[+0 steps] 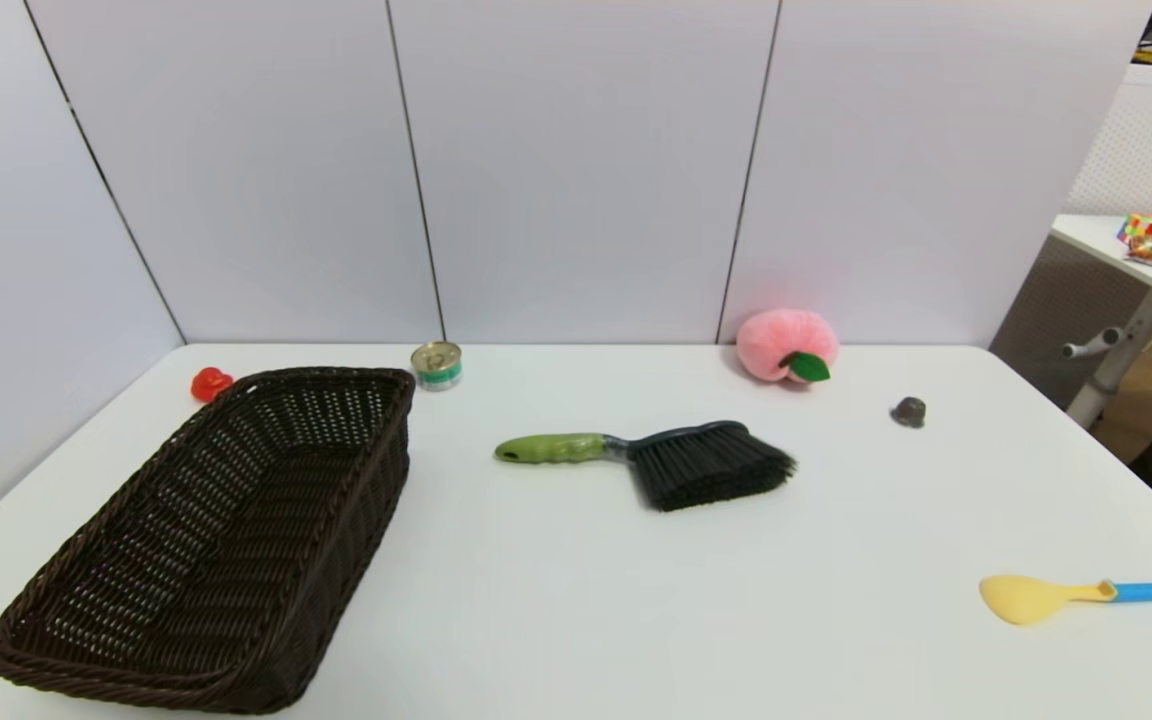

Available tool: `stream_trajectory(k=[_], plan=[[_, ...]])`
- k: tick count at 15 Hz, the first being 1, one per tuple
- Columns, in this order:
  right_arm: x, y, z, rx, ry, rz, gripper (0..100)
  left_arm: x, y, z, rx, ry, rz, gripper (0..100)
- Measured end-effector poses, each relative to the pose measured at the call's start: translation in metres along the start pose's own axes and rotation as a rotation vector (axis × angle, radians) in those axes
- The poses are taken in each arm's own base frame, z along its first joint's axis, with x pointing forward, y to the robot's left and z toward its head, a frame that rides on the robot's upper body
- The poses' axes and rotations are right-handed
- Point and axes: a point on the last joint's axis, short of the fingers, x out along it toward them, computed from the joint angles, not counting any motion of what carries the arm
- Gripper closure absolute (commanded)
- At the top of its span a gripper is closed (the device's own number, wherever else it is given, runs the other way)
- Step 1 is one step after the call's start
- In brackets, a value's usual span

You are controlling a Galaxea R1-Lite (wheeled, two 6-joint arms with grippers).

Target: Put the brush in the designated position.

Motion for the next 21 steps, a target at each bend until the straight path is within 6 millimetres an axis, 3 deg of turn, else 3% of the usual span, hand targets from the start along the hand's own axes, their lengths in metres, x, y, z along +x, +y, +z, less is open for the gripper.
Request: stream_trajectory(k=[11, 13, 16, 19, 21], plan=[[0.000, 0.000, 0.000, 0.000, 0.000, 0.000, 0, 0.004, 0.001, 0.005, -0.031, 0.036, 0.024, 0], [0.000, 0.000, 0.000, 0.000, 0.000, 0.000, 0, 0.009, 0.002, 0.033, 0.015, 0.015, 0.022, 0], [0.000, 0.000, 0.000, 0.000, 0.000, 0.000, 0, 0.032, 0.004, 0.102, 0.134, -0.055, -0.031, 0], [0.000, 0.000, 0.000, 0.000, 0.000, 0.000, 0, 0.079, 0.001, 0.176, 0.269, -0.106, -0.184, 0], [0.000, 0.000, 0.000, 0.000, 0.000, 0.000, 0, 0.120, -0.007, 0.209, 0.358, -0.114, -0.327, 0]])
